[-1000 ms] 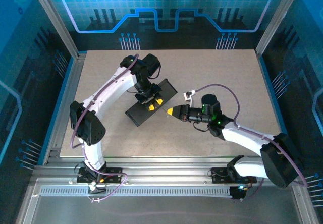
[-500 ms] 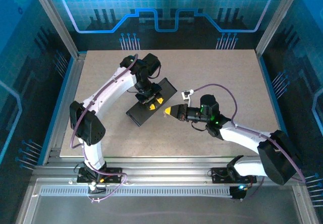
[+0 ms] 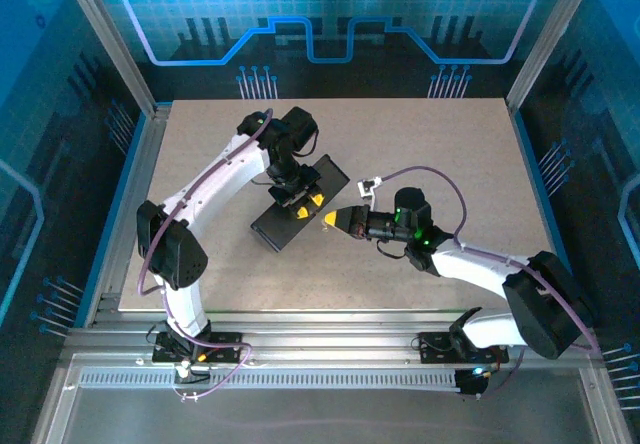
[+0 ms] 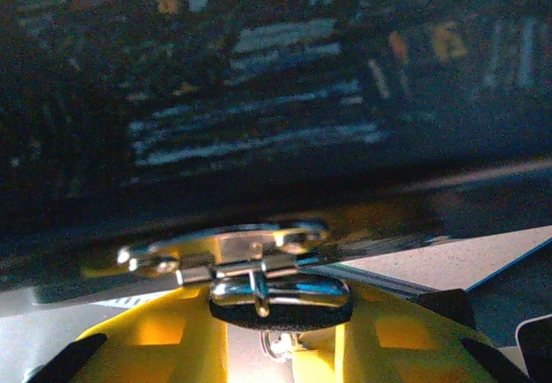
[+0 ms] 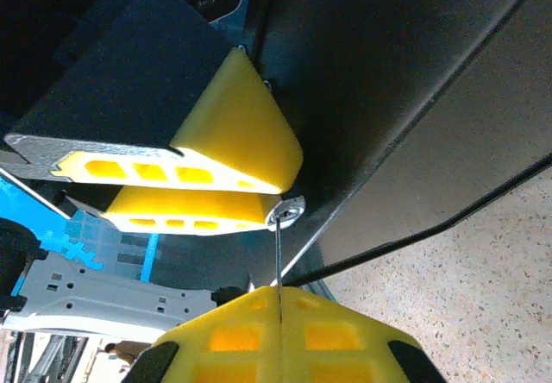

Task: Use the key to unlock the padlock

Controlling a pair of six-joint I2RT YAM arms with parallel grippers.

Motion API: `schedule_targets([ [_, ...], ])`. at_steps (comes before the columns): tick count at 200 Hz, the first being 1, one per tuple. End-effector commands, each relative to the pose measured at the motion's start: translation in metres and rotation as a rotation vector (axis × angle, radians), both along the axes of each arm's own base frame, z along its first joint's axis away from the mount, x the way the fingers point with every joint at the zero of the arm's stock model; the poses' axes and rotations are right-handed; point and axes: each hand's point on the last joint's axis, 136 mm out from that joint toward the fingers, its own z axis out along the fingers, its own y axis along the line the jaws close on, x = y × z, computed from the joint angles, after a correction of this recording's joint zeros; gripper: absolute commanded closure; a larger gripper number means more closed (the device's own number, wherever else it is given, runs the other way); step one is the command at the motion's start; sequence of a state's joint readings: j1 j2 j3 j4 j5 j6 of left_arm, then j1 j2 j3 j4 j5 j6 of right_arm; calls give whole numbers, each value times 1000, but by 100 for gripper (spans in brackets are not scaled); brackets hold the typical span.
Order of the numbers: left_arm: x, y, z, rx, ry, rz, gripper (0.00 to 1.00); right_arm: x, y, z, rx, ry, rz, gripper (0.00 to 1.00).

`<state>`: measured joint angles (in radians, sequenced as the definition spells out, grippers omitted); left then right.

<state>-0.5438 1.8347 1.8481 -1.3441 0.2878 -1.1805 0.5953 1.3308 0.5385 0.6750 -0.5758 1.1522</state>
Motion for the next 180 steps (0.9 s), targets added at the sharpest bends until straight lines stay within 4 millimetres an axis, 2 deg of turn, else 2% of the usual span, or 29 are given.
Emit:
schedule_targets([
  [1,-4,2,26,-67,-41,22,90,3,6,15,31,-46,5,100],
  [180,-6,2,29,-84,-42,34,90,11,5,14,49,-59,-26,100],
])
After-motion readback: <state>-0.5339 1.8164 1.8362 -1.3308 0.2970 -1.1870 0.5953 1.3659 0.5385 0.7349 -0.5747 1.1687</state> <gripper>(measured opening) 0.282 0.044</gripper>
